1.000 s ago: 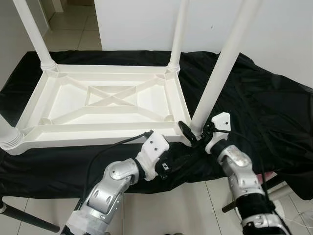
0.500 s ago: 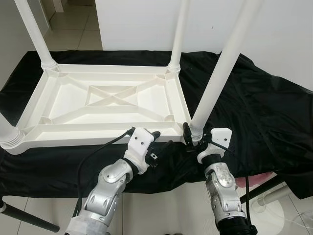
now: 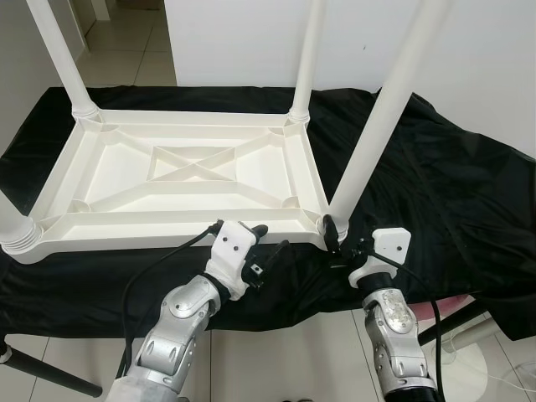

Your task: Building children table

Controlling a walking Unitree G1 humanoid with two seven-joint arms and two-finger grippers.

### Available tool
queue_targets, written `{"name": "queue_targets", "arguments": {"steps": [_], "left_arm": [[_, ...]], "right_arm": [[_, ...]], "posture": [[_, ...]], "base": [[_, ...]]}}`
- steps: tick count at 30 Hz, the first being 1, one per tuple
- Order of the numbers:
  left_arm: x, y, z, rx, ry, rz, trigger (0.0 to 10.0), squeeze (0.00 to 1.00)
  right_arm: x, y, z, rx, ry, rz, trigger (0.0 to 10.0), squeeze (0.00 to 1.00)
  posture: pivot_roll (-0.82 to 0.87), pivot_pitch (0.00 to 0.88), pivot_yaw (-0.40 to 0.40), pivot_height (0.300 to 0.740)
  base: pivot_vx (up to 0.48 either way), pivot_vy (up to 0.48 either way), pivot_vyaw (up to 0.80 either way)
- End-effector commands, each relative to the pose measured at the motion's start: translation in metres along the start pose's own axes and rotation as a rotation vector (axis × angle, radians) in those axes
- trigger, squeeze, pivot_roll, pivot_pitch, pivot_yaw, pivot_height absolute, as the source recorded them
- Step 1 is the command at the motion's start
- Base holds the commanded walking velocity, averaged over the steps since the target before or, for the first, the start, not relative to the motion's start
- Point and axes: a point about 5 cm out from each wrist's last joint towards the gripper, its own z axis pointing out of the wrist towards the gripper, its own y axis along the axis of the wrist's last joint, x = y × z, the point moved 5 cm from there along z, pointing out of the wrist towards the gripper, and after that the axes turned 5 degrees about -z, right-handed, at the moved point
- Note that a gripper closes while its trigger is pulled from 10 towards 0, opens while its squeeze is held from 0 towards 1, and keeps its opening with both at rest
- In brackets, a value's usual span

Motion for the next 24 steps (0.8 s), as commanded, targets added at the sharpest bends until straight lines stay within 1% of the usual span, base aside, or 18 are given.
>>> {"name": "queue_targets", "arguments": {"steps": [1,2,3,6,7,9,10,11,12,14,15,16,18,20,21,22,24], "left_arm": [[-0.013,0.002,0.002,-0.001,-0.094,-0.001,10.0,0.0],[-0.013,0.002,0.002,-0.001,-0.094,-0.001,10.0,0.0],[-0.019,0.001,0.002,0.008,-0.129,0.018,10.0,0.0],[-0.023,0.0,0.002,0.015,-0.152,0.032,10.0,0.0],[-0.036,-0.002,0.003,0.021,-0.2,0.034,10.0,0.0],[-0.036,-0.002,0.003,0.021,-0.2,0.034,10.0,0.0],[-0.04,-0.003,0.003,0.021,-0.213,0.028,10.0,0.0],[-0.04,-0.003,0.003,0.021,-0.213,0.028,10.0,0.0],[-0.043,-0.003,0.004,0.02,-0.222,0.022,10.0,0.0],[-0.043,-0.003,0.004,0.02,-0.222,0.022,10.0,0.0],[-0.045,-0.003,0.006,0.019,-0.224,0.02,10.0,0.0],[-0.045,-0.003,0.006,0.019,-0.224,0.02,10.0,0.0],[-0.046,-0.002,0.009,0.023,-0.228,0.029,10.0,0.0],[-0.046,-0.002,0.009,0.023,-0.228,0.029,10.0,0.0],[-0.046,-0.002,0.011,0.026,-0.233,0.048,10.0,0.0],[-0.046,-0.002,0.011,0.026,-0.233,0.048,10.0,0.0],[-0.046,-0.002,0.013,0.029,-0.237,0.064,10.0,0.0]], "right_arm": [[0.0,-0.002,0.003,0.011,0.03,0.001,10.0,0.0],[0.0,-0.002,0.003,0.011,0.03,0.001,10.0,0.0],[-0.003,-0.002,0.006,0.015,0.052,-0.017,10.0,0.0],[-0.005,-0.002,0.008,0.019,0.064,-0.028,10.0,0.0],[-0.008,-0.005,0.012,0.038,0.1,-0.043,10.0,0.0],[-0.008,-0.005,0.012,0.038,0.1,-0.043,10.0,0.0],[-0.008,-0.007,0.014,0.045,0.118,-0.045,10.0,0.0],[-0.008,-0.007,0.014,0.045,0.118,-0.045,10.0,0.0],[-0.007,-0.007,0.016,0.05,0.14,-0.046,10.0,0.0],[-0.007,-0.007,0.016,0.05,0.14,-0.046,10.0,0.0],[-0.005,-0.008,0.018,0.054,0.174,-0.044,10.0,0.0],[-0.005,-0.008,0.018,0.054,0.174,-0.044,10.0,0.0],[0.0,-0.009,0.022,0.064,0.251,-0.054,10.0,0.0],[0.0,-0.009,0.022,0.064,0.251,-0.054,10.0,0.0],[0.004,-0.01,0.024,0.069,0.294,-0.058,10.0,0.0],[0.004,-0.01,0.024,0.069,0.294,-0.058,10.0,0.0],[0.008,-0.012,0.029,0.079,0.34,-0.07,10.0,0.0]], "posture": [[-0.07,0.065,-0.044,0.74],[-0.07,0.065,-0.044,0.74],[-0.06,0.067,-0.05,0.74],[-0.06,0.067,-0.05,0.74],[-0.06,0.068,-0.049,0.74],[-0.06,0.068,-0.049,0.74],[-0.06,0.068,-0.048,0.74],[-0.06,0.068,-0.048,0.74],[-0.06,0.068,-0.044,0.74],[-0.06,0.068,-0.044,0.74],[-0.06,0.068,-0.043,0.74],[-0.06,0.068,-0.043,0.74],[-0.06,0.068,-0.04,0.74],[-0.06,0.068,-0.04,0.74],[-0.06,0.069,-0.038,0.74],[-0.06,0.069,-0.038,0.74],[-0.06,0.067,-0.034,0.74]], "base": [[0.0,0.0,0.0],[0.0,0.0,0.0],[0.0,0.0,0.0],[0.0,0.0,0.0],[0.0,0.0,0.0],[0.0,0.0,0.0],[0.0,0.0,0.0],[0.0,0.0,0.0],[0.0,0.0,0.0],[0.0,0.0,0.0],[0.0,0.0,0.0],[0.0,0.0,0.0],[0.0,0.0,0.0],[0.0,0.0,0.0],[0.0,0.0,0.0],[0.0,0.0,0.0],[0.0,0.0,0.0]]}}
